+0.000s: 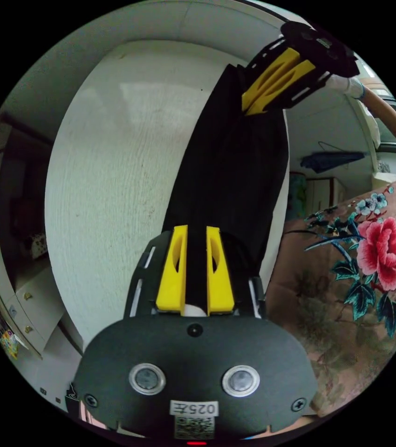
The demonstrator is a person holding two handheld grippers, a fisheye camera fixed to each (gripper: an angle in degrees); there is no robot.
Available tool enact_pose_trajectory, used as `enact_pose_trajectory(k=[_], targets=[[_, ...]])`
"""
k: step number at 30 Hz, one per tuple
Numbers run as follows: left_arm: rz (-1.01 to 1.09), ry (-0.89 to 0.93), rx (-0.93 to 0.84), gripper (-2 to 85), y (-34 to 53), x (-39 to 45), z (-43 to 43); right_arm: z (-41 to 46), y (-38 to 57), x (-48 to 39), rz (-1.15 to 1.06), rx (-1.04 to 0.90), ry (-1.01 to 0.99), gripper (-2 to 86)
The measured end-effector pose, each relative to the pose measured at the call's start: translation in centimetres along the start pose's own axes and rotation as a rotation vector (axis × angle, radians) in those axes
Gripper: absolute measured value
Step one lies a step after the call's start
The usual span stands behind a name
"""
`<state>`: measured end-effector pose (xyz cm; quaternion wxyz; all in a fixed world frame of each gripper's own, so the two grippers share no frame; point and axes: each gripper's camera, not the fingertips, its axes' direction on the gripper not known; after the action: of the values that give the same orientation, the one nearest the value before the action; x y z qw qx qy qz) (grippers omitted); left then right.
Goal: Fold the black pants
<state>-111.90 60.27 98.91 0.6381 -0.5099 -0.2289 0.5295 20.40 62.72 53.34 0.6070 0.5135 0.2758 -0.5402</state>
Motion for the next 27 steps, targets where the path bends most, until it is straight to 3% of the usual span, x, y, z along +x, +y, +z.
enact_pose_trajectory(k=[7, 16, 27], targets=[[0.007, -0.068, 0.008, -0.9, -0.6, 1.7, -2.7, 1.2, 0.7, 2.9, 0.048, 0.031, -0.023, -0.9], [-0.083, -0.009, 0.111, -0.9, 0.0, 0.9, -10.0, 2.0, 0.2, 6.7, 0.107, 0.054, 0.053, -0.9], [-0.126, -0.026, 0.05, -0.6, -4.4, -0.3, -12.6, 8.5, -1.1, 14.8, 0.17, -0.001, 0.036, -0.6]])
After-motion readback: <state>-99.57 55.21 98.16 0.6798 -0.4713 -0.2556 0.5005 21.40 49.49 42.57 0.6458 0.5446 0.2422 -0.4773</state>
